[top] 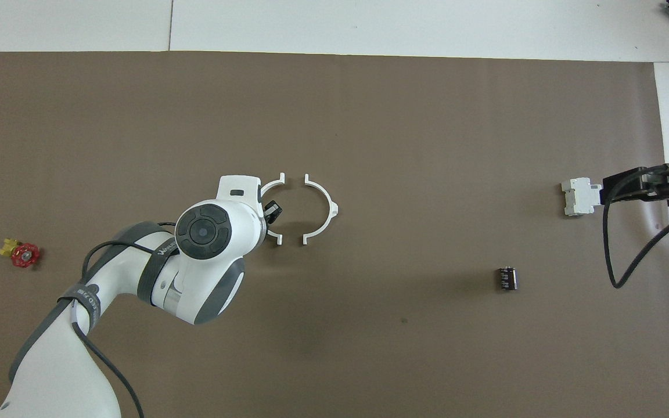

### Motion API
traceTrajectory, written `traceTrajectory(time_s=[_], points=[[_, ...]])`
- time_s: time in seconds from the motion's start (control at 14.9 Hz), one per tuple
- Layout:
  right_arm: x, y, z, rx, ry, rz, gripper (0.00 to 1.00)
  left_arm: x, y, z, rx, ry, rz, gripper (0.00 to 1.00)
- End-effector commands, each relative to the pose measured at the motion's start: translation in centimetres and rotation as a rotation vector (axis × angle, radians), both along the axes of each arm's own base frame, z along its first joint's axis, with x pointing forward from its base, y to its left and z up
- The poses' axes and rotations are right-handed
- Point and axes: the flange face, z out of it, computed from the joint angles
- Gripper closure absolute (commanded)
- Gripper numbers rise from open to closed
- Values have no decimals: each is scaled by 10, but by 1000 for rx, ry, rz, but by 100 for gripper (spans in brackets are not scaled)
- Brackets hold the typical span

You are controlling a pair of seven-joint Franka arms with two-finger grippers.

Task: Assemble drain pipe with both arms
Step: 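Carry the clamp half with the left gripper to the placed half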

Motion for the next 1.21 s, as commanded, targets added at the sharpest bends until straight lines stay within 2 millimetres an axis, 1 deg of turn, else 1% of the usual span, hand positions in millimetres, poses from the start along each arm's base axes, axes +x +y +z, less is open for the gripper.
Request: traceTrajectory(time_s=[0.0, 0.2, 0.4, 0.74, 0.87, 1.14], points=[[-1, -2, 1, 5, -13, 7, 0, 9, -9, 2, -15, -11, 20, 100], [-1, -2, 1, 3, -13, 7, 0, 21, -13, 0, -8, -13, 16, 100], [-1, -2, 1, 5, -13, 7, 0, 28, -12, 7, 8, -5, 17, 100], [-1, -2, 1, 5, -13, 7, 0, 27, -11, 7, 43, 29, 5, 100], [-2, -2, 1, 5, -14, 7, 0, 25, -10, 3, 79, 21, -36, 100], [-1, -2, 1, 5, -13, 7, 0, 24, -14, 6, 100, 19, -56, 100]])
